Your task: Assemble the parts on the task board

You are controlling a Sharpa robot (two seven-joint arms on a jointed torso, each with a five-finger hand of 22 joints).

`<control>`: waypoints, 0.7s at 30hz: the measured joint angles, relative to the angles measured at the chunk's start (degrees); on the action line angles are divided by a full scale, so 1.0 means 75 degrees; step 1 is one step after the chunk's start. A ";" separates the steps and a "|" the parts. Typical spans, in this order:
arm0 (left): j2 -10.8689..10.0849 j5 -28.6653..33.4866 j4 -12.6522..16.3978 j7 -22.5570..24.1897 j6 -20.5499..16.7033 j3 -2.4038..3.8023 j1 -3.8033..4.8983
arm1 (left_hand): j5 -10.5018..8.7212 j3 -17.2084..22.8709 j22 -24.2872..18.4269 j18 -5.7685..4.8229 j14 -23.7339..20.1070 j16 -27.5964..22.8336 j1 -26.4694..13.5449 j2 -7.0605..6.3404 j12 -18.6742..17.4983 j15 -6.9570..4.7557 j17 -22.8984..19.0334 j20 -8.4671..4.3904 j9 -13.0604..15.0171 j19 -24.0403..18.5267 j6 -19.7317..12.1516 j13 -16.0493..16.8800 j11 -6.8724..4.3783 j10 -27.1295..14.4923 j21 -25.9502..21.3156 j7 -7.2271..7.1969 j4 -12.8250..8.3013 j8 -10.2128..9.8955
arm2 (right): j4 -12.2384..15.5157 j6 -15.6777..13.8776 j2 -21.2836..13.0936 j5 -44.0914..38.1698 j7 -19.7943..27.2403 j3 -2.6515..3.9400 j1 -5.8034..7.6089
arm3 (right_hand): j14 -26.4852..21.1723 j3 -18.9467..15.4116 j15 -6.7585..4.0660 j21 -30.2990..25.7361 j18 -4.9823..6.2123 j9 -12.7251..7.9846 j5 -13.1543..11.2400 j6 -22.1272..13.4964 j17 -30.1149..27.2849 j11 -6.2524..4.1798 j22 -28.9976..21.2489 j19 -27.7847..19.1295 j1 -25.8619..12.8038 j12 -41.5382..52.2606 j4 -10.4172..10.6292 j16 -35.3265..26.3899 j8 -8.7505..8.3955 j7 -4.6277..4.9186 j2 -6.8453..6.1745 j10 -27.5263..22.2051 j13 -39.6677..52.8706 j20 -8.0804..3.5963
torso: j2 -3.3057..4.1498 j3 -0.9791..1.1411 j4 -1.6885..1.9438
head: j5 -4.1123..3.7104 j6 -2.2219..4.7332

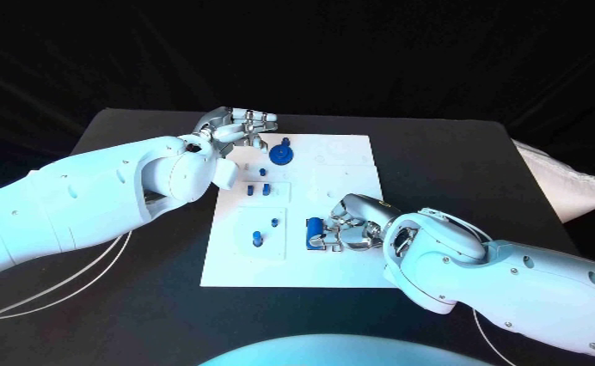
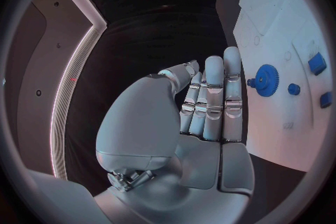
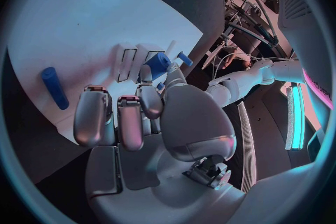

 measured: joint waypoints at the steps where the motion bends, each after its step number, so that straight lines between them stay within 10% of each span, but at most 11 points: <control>1: 0.0000 0.0000 0.0000 -0.0001 0.0001 0.0000 0.0000 | 0.0000 0.0000 0.0000 -0.0001 0.0000 0.0000 0.0000 0.0000 0.0000 0.0000 0.0000 0.0000 0.0000 0.0000 0.0000 0.0000 0.0000 0.0000 0.0000 0.0000 0.0000 0.0000 | -0.0005 0.0004 0.0008 -0.0011 0.0007 0.0000 0.0000 | 0.0000 0.0020 0.0000 0.0000 0.0000 0.0000 -0.0014 0.0004 0.0000 -0.0003 0.0009 0.0010 0.0041 -0.0004 -0.0020 0.0000 0.0000 -0.0004 0.0021 0.0003 0.0006 -0.0010 | -0.0001 -0.0001 0.0001 | -0.0001 -0.0001; 21: -0.0016 0.0000 0.0000 -0.0018 0.0020 0.0000 -0.0001 | 0.0000 0.0000 0.0000 -0.0001 0.0000 0.0000 -0.0031 -0.0031 0.0000 0.0000 0.0001 0.0000 0.0000 0.0000 0.0000 0.0000 0.0026 -0.0026 0.0000 0.0000 0.0000 0.0000 | 0.0003 0.0133 -0.0119 -0.0082 0.0052 -0.0023 -0.0052 | 0.0030 0.0079 -0.0027 0.0000 0.0000 0.0041 -0.0031 0.0046 -0.0002 -0.0027 0.0048 0.0010 0.0245 0.0018 -0.0083 0.0000 -0.0002 -0.0045 0.0229 0.0051 0.0088 -0.0010 | 0.0001 -0.0001 0.0010 | 0.0002 -0.0042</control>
